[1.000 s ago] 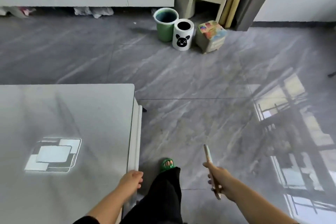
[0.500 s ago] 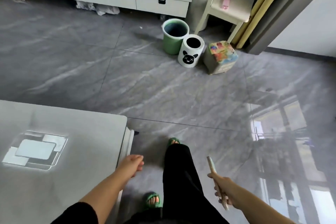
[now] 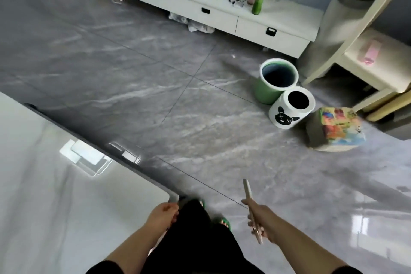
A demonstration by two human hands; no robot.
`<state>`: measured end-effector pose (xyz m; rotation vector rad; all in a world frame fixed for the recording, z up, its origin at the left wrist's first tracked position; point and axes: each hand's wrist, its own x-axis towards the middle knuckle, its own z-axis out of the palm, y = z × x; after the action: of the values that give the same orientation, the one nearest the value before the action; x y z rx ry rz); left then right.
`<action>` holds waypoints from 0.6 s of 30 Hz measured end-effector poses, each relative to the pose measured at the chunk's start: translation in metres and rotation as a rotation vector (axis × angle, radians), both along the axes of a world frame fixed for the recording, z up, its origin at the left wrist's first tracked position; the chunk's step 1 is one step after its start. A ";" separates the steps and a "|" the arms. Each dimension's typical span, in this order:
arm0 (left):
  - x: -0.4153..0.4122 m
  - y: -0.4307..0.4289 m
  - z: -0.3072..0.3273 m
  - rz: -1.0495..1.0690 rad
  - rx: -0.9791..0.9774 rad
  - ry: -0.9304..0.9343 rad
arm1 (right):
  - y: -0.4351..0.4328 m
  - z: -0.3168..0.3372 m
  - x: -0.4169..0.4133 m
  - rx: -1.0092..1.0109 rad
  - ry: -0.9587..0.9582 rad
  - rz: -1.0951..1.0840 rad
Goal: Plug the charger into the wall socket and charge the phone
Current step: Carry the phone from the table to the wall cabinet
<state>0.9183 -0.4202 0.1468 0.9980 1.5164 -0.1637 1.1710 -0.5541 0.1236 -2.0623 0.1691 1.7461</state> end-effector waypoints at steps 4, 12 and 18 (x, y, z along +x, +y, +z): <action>0.014 0.064 -0.007 0.119 0.014 0.007 | 0.100 -0.003 0.039 0.036 -0.002 0.045; 0.062 0.209 -0.018 0.150 0.017 0.038 | 0.243 -0.005 0.118 -0.005 -0.027 0.110; 0.135 0.323 -0.019 0.150 -0.004 0.001 | 0.308 -0.013 0.194 -0.117 -0.036 0.113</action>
<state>1.0532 -0.0969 0.1282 0.8768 1.5850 -0.0609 1.3648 -0.2458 0.1109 -2.2248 0.1499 1.8020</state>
